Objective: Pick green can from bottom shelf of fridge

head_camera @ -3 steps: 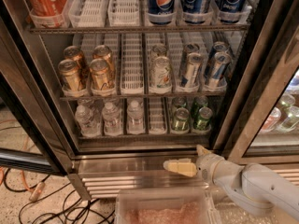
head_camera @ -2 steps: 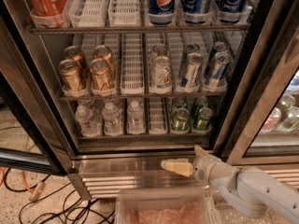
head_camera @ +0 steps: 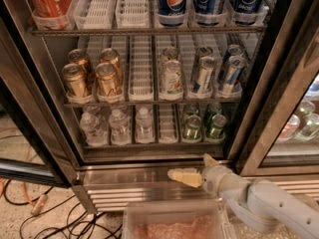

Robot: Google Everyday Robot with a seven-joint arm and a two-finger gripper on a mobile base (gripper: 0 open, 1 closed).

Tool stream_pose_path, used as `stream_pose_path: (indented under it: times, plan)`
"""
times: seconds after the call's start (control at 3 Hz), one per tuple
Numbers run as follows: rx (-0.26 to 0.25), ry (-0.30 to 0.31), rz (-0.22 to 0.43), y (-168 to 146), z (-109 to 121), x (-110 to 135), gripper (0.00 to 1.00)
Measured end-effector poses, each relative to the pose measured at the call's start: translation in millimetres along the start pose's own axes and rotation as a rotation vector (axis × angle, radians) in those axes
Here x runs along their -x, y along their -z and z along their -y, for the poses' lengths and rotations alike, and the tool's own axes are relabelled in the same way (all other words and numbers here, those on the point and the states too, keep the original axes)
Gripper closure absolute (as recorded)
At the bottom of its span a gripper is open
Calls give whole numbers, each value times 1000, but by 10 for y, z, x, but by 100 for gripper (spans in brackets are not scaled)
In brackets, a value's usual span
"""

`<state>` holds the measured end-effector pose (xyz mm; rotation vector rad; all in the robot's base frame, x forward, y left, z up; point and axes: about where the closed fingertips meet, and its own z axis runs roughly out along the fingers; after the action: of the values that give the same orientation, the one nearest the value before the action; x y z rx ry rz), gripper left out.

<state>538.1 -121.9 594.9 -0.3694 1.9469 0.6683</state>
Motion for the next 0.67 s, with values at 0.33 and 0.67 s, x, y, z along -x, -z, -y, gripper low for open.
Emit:
stream_pose_path:
  times: [0.33,0.67]
  plan:
    - [-2,24,48,-184,-85,69,0]
    - [-38,73,99,-292,-100,127,0]
